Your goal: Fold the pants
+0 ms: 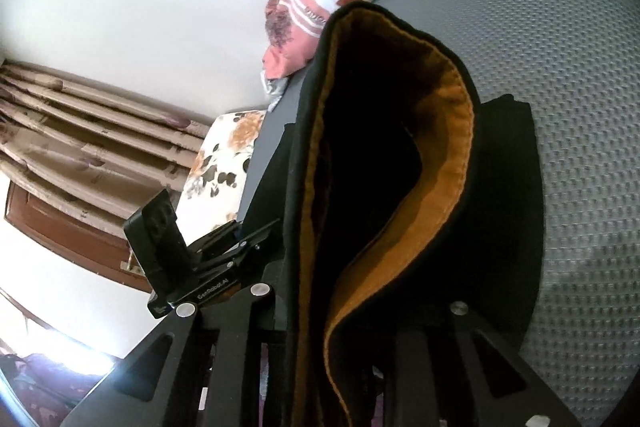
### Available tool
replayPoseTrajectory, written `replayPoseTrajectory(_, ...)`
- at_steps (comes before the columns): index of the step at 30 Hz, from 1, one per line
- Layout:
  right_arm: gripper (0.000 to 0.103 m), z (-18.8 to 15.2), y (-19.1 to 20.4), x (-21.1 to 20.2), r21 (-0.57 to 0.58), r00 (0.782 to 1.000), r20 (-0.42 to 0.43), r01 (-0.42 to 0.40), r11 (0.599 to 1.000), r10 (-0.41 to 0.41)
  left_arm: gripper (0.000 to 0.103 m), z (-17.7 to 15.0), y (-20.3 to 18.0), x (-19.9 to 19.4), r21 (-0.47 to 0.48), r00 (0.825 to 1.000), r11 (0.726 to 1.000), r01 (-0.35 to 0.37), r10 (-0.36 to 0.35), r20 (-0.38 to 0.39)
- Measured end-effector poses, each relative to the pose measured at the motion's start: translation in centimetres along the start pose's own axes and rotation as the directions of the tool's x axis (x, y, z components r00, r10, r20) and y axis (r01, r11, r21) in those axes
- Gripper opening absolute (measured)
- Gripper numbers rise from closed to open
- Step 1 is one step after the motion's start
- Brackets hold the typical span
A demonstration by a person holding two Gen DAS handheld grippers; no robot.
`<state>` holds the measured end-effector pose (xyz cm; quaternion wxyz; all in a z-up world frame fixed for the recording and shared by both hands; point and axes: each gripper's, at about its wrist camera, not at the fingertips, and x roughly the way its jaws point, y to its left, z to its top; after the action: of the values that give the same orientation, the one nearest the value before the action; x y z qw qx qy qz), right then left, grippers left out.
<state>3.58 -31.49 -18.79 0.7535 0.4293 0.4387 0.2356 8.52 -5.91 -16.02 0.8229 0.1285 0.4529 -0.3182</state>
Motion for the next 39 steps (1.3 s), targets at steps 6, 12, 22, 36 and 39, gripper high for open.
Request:
replayPoseTrajectory(6,0.019,0.1,1.8,1.4,-0.021,1.0,-0.016,-0.016,1.0,0.015,0.028,-0.2,1.5,-1.4,-0.029,0.999,0.999,-0.02,0.021,0.024)
replayPoseTrajectory(12,0.018,0.5,3.5,2.9,-0.037,0.999,-0.03,-0.024,0.999,0.023,0.027,-0.4,3.2,-2.8,-0.061,0.999,0.998,-0.024,0.026,0.043)
replayPoseTrajectory(22,0.018,1.8,4.8,5.3,-0.038,0.997,-0.044,-0.061,0.997,0.059,0.026,-0.2,5.6,-4.3,-0.1,0.997,0.994,-0.045,0.052,0.064)
replayPoseTrajectory(36,0.018,3.7,5.0,7.8,0.005,0.994,-0.067,-0.09,0.996,0.09,0.026,0.0,9.1,-3.4,-0.172,0.998,0.984,-0.042,0.049,0.036)
replayPoseTrajectory(39,0.018,3.2,4.2,9.0,0.027,0.994,-0.091,-0.06,0.998,0.063,0.026,-0.9,10.1,-2.0,-0.187,0.999,0.982,-0.039,0.04,0.001)
